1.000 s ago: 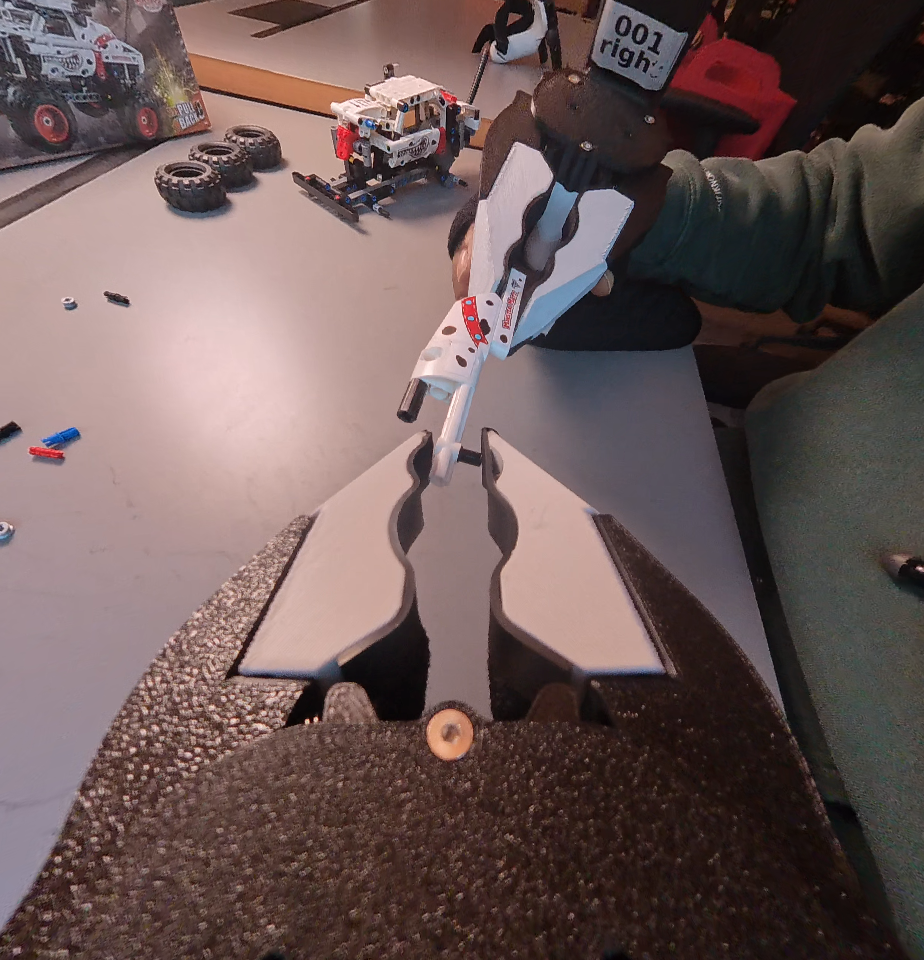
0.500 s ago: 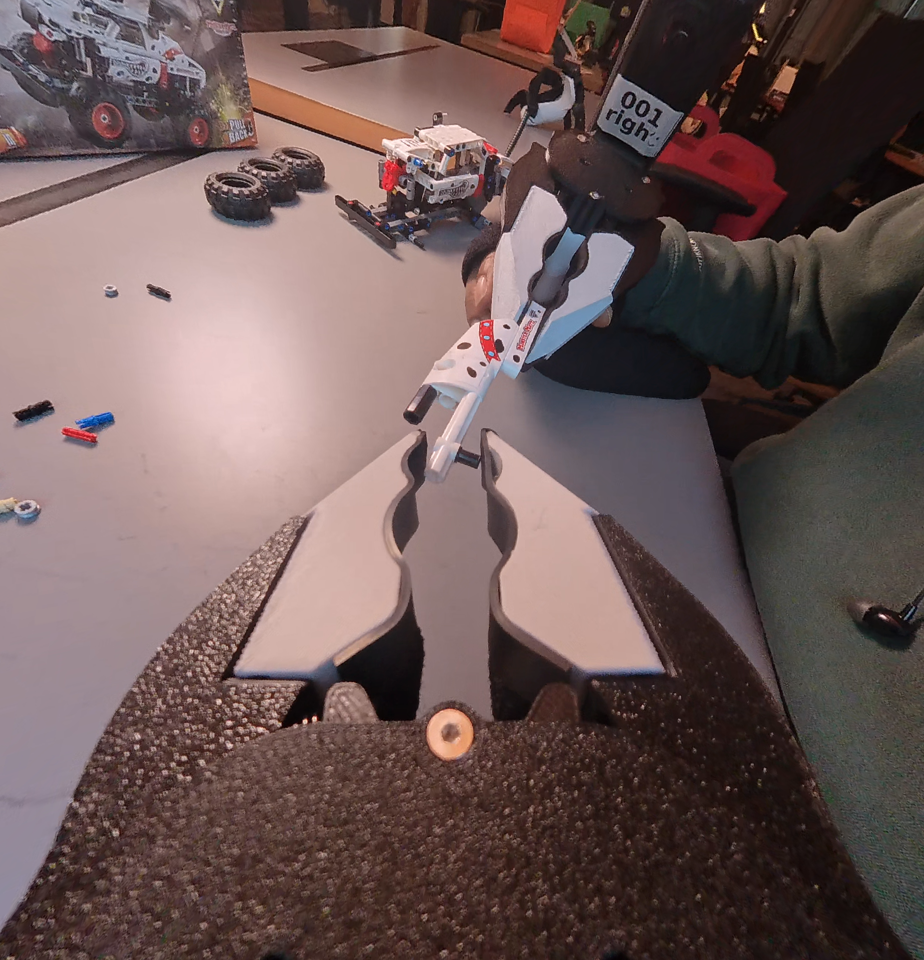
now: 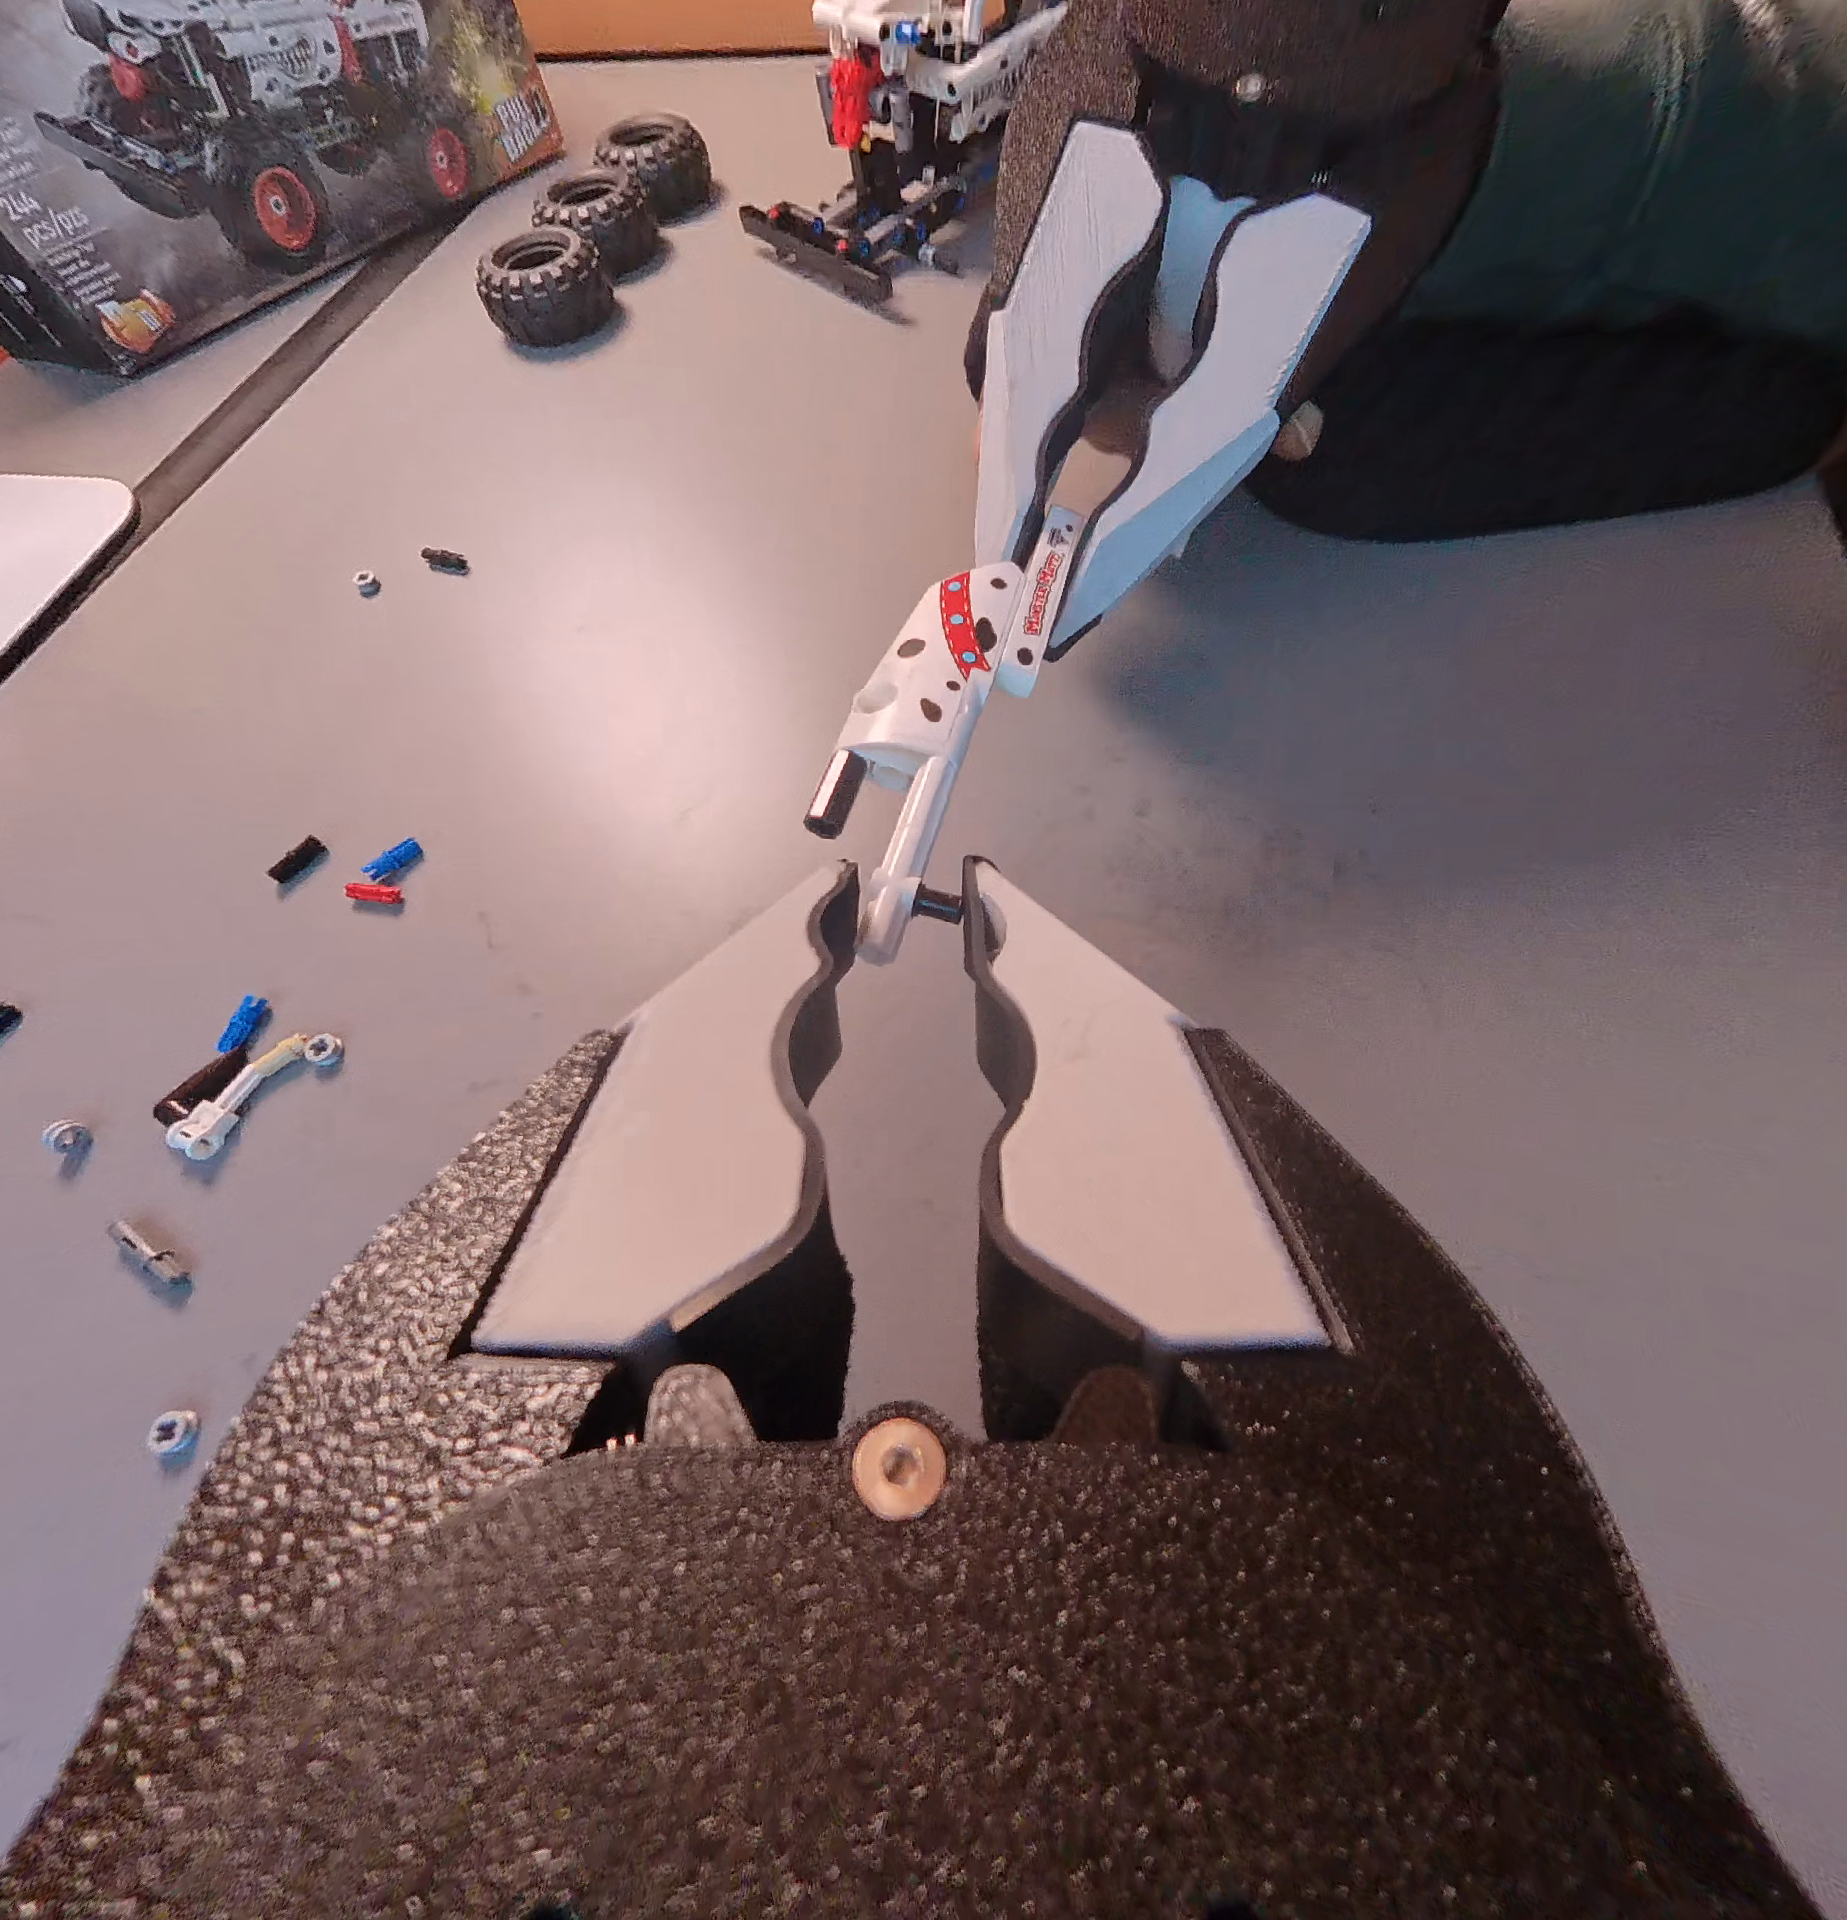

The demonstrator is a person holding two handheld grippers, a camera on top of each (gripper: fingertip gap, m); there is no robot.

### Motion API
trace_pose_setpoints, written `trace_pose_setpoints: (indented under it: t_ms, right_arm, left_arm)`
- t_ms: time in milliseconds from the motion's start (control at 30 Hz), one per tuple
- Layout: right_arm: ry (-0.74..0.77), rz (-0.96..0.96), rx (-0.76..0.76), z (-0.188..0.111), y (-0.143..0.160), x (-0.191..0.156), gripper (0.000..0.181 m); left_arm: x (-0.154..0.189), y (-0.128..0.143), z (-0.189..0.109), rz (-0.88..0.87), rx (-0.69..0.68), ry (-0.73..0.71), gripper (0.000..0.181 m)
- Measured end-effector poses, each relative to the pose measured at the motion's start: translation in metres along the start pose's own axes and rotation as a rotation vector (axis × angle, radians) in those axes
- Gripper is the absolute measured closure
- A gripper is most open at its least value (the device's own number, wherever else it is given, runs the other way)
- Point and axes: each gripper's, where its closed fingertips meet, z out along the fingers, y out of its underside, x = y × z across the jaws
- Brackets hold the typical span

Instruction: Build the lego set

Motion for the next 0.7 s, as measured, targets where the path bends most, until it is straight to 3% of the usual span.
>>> trace_pose_setpoints:
  t_ms: [133, 367, 500, 600, 700]
  right_arm:
    - [0.022, -0.037, -0.078, 0.002, 0.013, 0.002, 0.17]
    - [-0.053, -0.114, -0.293, 0.001, 0.048, -0.011, 0.169]
    - [-0.149, -0.02, -0.251, -0.021, 0.029, -0.005, 0.142]
    - [0.001, -0.029, -0.16, -0.039, -0.008, 0.055, 0.135]
    - [0.273, -0.064, -0.048, -0.047, -0.057, 0.148, 0.138]
  left_arm:
    - [-0.002, 0.017, 0.009, 0.071, -0.103, -0.014, 0.163]
    - [0.027, 0.048, 0.008, 0.098, -0.252, 0.137, 0.165]
    - [0.033, 0.04, -0.007, 0.049, -0.227, 0.211, 0.141]
    - [0.003, 0.006, -0.023, -0.059, -0.059, 0.158, 0.139]
    - [-0.068, -0.044, -0.033, -0.13, 0.097, -0.067, 0.145]
